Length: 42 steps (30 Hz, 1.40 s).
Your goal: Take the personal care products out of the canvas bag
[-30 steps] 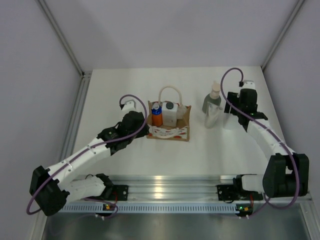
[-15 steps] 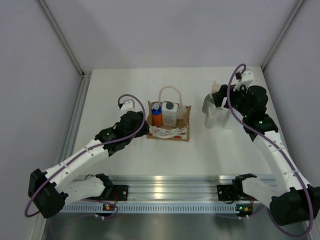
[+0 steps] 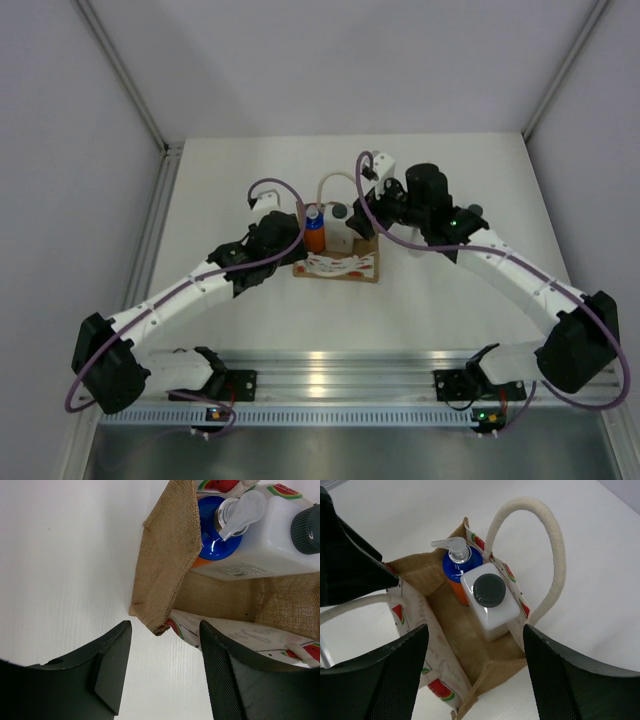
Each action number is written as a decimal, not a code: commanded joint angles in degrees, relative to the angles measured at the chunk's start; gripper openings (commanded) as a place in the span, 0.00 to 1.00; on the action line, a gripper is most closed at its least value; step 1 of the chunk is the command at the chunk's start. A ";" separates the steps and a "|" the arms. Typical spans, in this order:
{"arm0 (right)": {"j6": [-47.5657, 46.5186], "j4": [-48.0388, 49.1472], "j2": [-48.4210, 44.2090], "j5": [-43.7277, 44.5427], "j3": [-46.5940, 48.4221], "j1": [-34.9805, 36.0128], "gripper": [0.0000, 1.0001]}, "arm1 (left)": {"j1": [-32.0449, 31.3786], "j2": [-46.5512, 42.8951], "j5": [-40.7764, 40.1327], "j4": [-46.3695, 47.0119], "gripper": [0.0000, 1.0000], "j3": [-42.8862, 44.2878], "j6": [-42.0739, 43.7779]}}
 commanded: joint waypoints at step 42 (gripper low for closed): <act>-15.85 -5.64 28.05 -5.80 15.64 1.49 0.55 | 0.07 -15.71 0.19 -4.92 0.85 -0.85 4.59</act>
